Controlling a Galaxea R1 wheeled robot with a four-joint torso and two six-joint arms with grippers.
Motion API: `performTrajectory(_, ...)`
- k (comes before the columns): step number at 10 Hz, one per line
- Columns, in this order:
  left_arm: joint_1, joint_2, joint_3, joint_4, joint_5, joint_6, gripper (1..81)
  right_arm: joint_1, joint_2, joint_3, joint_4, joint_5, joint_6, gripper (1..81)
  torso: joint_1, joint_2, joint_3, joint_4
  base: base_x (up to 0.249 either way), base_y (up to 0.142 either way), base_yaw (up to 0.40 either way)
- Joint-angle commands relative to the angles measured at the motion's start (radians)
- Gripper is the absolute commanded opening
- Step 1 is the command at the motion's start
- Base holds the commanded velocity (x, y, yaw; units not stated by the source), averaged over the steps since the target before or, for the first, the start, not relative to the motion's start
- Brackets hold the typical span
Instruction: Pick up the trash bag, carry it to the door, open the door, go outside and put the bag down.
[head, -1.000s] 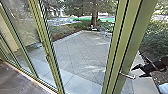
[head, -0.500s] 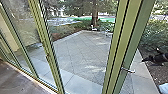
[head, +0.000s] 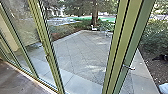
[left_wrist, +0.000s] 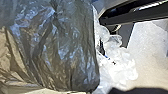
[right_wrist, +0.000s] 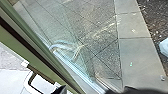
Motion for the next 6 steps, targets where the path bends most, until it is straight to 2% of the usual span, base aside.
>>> performTrajectory(1,-0.007,0.002,0.006,0.009,0.073,0.004,1.0,0.142,-0.006,0.041,-0.119,-0.057,-0.004,81.1,0.0,0.0,0.0,0.0,0.0,0.0,0.0)
performTrajectory(3,-0.007,0.002,0.004,0.009,0.073,0.004,1.0,0.167,0.008,0.052,-0.263,-0.117,-0.004,81.1,0.0,0.0,0.0,0.0,0.0,0.0,0.0)
performTrajectory(6,-0.007,-0.004,0.004,0.004,0.074,0.004,1.0,0.257,0.008,0.046,-0.379,-0.223,-0.023,81.1,0.001,0.0,0.0,0.0,0.0,0.0,0.0)
